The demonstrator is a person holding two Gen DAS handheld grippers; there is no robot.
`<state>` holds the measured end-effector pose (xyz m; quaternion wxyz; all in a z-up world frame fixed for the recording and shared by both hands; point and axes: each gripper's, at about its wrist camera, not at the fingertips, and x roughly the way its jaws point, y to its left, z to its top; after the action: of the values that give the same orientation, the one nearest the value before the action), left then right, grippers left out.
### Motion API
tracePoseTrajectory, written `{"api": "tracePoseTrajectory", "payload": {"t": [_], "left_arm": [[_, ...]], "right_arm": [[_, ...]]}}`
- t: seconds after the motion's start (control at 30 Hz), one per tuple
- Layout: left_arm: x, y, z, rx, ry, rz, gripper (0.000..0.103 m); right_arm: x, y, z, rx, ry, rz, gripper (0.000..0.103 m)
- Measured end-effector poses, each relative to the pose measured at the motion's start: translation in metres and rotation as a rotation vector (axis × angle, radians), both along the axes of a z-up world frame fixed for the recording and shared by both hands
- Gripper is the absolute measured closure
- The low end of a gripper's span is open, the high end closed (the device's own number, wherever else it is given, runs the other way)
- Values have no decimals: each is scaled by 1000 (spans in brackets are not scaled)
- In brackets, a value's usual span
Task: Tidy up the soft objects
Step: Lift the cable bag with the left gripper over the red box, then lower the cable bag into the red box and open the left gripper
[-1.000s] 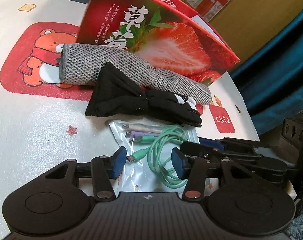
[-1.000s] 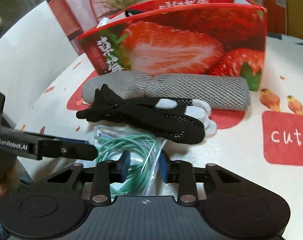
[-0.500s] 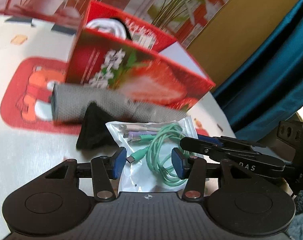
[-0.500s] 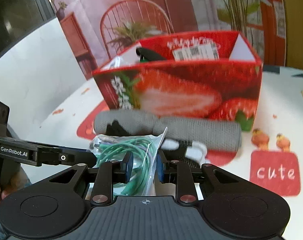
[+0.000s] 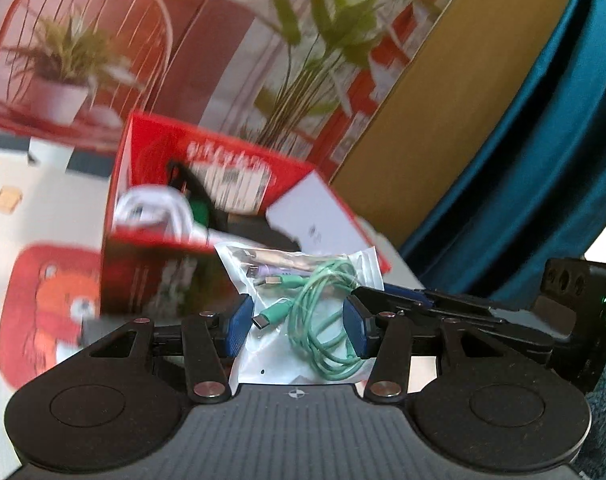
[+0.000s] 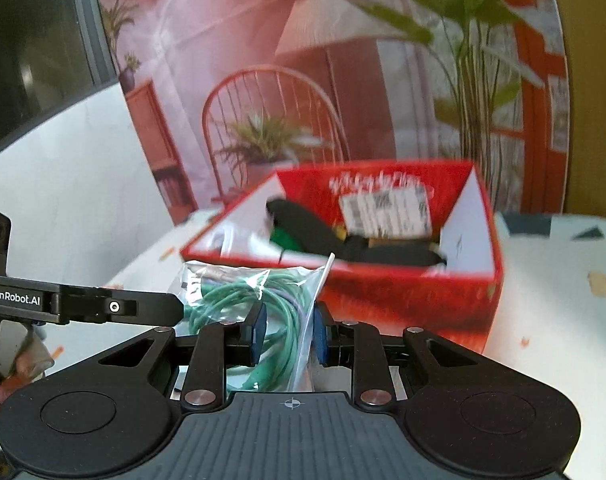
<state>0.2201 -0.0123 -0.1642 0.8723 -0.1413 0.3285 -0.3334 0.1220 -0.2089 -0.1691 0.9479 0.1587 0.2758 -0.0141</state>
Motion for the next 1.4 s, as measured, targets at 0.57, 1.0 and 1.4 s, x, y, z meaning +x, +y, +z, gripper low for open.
{"api": "tracePoseTrajectory", "payload": {"t": [0.57,1.0,1.4], "left_arm": [[100,-49,29,60,-76,57,52],[148,-85,-8,253,45,22,55],[148,-94,-22,356,55,3,59]], "right_arm": [[95,-57,20,-159,-76,-58,80],[146,-81,-19,-233,94,-42,80],[152,-77,-41,-254,218,-41,79]]}}
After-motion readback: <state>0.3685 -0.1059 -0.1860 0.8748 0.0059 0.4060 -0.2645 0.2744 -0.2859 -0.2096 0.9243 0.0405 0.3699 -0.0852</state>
